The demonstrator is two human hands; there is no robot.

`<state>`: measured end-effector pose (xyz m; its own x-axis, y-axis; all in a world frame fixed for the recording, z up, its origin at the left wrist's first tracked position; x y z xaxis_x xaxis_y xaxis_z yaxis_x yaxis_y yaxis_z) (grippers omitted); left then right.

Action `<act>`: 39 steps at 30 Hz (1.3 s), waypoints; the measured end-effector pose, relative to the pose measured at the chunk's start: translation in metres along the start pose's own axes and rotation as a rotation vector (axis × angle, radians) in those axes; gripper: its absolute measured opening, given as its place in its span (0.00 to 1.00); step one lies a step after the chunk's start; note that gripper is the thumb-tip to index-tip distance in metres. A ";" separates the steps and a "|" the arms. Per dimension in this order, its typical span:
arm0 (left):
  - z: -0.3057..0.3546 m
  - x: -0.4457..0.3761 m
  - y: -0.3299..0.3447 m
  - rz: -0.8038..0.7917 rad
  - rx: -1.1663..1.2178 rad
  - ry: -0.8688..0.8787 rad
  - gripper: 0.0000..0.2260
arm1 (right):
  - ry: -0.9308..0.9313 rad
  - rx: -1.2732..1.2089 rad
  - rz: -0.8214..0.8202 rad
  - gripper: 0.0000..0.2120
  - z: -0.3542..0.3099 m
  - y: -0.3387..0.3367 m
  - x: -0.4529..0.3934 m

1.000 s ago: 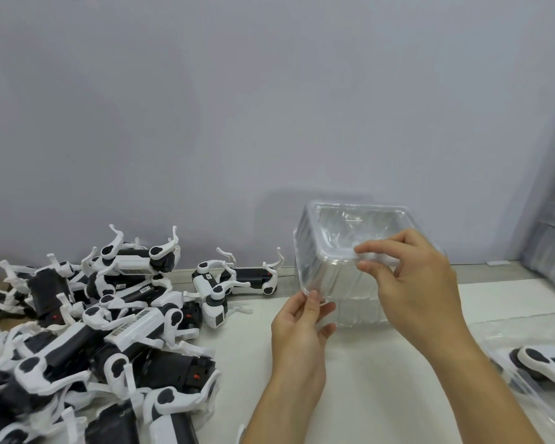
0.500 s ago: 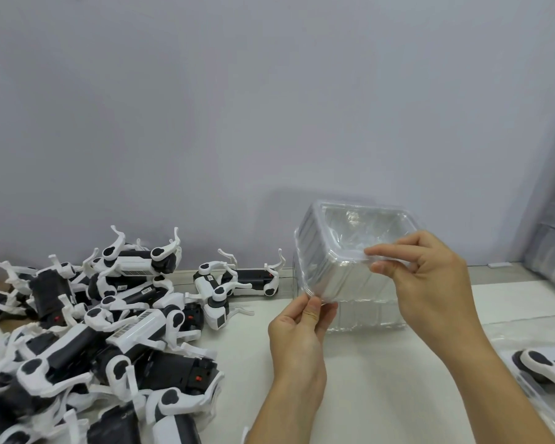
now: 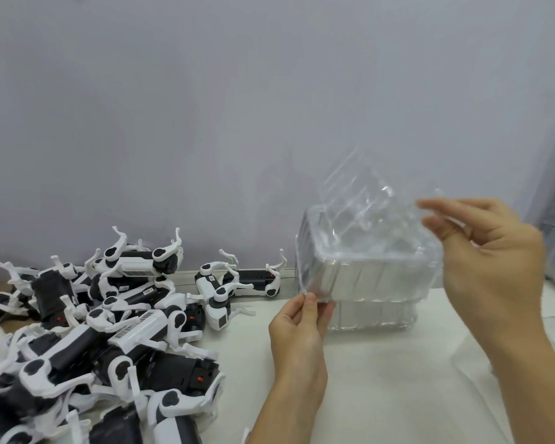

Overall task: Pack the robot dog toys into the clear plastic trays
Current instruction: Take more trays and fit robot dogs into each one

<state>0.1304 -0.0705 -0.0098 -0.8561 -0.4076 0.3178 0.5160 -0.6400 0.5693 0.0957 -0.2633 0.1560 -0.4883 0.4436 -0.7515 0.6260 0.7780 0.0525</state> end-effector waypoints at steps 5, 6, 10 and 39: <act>0.012 0.002 0.006 -0.107 -0.005 0.076 0.14 | -0.082 -0.017 0.067 0.06 -0.020 -0.019 -0.011; 0.015 0.002 0.007 -0.125 -0.066 0.112 0.16 | -0.076 -0.012 0.053 0.07 -0.023 -0.020 -0.013; 0.029 0.003 0.007 -0.083 -0.524 0.383 0.19 | -0.051 0.029 -0.022 0.09 -0.040 -0.021 -0.017; 0.110 0.003 -0.017 -0.353 -1.049 0.205 0.17 | 0.138 0.526 -1.316 0.16 -0.063 0.060 0.086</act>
<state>0.1163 0.0103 0.0647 -0.9879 -0.1331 0.0793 0.0978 -0.9326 -0.3475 0.0532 -0.1500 0.1358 -0.9171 -0.3986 0.0106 -0.1889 0.4108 -0.8919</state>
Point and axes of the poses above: each hand's wrist, its own x-axis away from the middle knuckle, its own y-axis out of the palm, z = x × y, the point moved 7 cm from there along -x, towards the middle knuckle, and after that the axes turned 10 degrees about z, right-handed, at the moved point
